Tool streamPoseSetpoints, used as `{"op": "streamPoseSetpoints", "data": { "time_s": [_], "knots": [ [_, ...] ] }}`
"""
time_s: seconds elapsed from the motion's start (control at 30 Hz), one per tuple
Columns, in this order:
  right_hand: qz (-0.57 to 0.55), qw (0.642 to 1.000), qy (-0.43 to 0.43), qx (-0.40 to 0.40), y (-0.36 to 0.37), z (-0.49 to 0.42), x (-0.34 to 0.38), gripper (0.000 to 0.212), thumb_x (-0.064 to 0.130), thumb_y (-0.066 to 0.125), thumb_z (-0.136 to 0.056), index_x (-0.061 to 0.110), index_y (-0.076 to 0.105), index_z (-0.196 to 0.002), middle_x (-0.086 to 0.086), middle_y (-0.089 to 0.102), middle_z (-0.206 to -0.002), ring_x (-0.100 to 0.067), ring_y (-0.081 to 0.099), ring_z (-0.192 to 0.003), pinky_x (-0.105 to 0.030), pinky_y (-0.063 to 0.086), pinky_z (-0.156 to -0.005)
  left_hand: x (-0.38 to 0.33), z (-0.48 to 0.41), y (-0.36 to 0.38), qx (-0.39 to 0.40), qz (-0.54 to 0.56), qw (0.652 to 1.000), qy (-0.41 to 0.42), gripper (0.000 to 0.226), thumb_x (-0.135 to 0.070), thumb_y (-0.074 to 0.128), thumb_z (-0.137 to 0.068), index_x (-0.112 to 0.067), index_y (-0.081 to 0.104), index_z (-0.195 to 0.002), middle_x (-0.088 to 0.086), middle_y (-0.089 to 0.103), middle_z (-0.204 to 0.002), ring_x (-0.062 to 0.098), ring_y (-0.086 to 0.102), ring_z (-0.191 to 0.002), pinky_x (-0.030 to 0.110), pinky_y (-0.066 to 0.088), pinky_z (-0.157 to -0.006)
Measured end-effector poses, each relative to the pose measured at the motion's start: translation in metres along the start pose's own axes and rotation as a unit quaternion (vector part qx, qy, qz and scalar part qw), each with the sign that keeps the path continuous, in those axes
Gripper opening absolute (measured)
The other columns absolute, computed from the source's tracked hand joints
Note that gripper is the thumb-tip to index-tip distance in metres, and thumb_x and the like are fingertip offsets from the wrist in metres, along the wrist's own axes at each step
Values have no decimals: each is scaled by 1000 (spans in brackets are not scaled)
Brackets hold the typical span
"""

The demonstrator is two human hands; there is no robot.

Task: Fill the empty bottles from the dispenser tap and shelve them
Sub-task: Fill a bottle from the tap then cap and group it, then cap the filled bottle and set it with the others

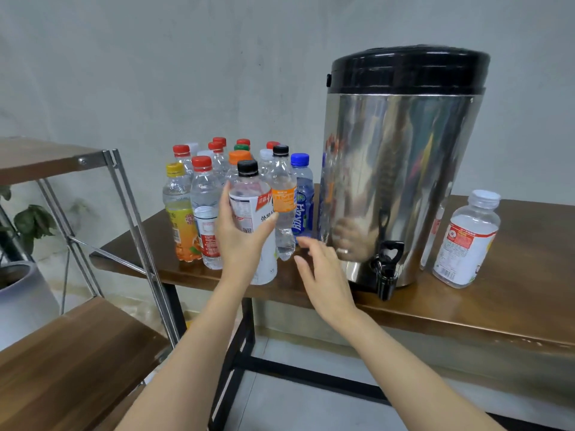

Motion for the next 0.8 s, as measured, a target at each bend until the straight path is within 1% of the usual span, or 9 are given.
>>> {"op": "streamPoseSetpoints", "data": {
  "time_s": [0.07,0.2,0.3,0.4,0.47,0.53,0.63,0.77,0.8],
  "knots": [
    [34,999,-7,18,10,-4,-5,40,29,48,-102,21,45,-141,5,52,-137,-14,41,-126,-31,38,-105,19,-7,6,0,-19,1000,1,93,-30,83,-79,-32,26,-153,-4,44,-150,11,44,-137,46,43,-111],
    [71,996,-31,37,23,-12,-13,40,28,48,-102,21,43,-142,6,50,-139,-12,40,-126,-30,41,-103,37,-13,18,-20,-69,997,27,92,-33,76,-84,-22,18,-155,2,30,-158,13,27,-146,41,28,-120],
    [72,996,-45,33,29,-15,-18,40,26,48,-102,21,44,-142,6,50,-139,-11,41,-127,-27,40,-104,44,-11,24,-32,-129,989,61,92,-43,67,-85,-22,8,-153,5,18,-162,7,12,-146,31,15,-120],
    [67,995,-62,28,34,-13,-25,39,23,50,-101,21,46,-140,6,51,-139,-12,42,-126,-29,42,-104,54,-7,26,-25,-192,975,107,94,-52,56,-88,-10,5,-155,5,9,-162,-2,-2,-145,14,-2,-118],
    [58,995,-80,26,33,-8,-27,39,21,51,-100,21,47,-139,7,51,-139,-10,42,-126,-29,41,-105,59,-4,26,-15,-209,972,106,96,-53,53,-89,-6,3,-156,10,7,-164,-2,-6,-146,12,-3,-117],
    [40,994,-98,17,26,1,-24,38,21,50,-101,22,49,-138,9,51,-138,-7,41,-128,-27,39,-107,61,4,25,-8,-206,974,90,95,-47,56,-91,-9,-1,-157,8,3,-165,-4,-9,-146,22,2,-120],
    [7,991,-136,-17,0,19,-11,34,21,49,-101,20,54,-134,8,55,-132,-5,47,-125,-23,40,-105,60,20,20,-23,-218,970,105,86,-33,59,-95,-11,5,-157,5,6,-165,2,-3,-148,39,13,-121],
    [-37,978,-174,-107,-52,55,-2,27,13,51,-99,15,61,-125,5,61,-122,-7,58,-115,-24,50,-93,50,52,26,-41,-202,963,174,58,-28,57,-97,-9,35,-147,12,25,-159,20,22,-146,32,17,-119],
    [-43,973,-181,-140,-66,64,-3,26,9,52,-98,13,62,-122,4,63,-119,-8,59,-112,-25,51,-91,45,61,31,-31,-185,965,182,51,-27,54,-96,-10,41,-142,12,31,-155,19,27,-143,29,17,-118]
  ]
}}
Point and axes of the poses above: each hand's wrist, its own z-axis away from the middle knuckle, its own y-axis out of the palm, x = y × z, the point moved 1 cm from there along -z, towards the middle knuckle
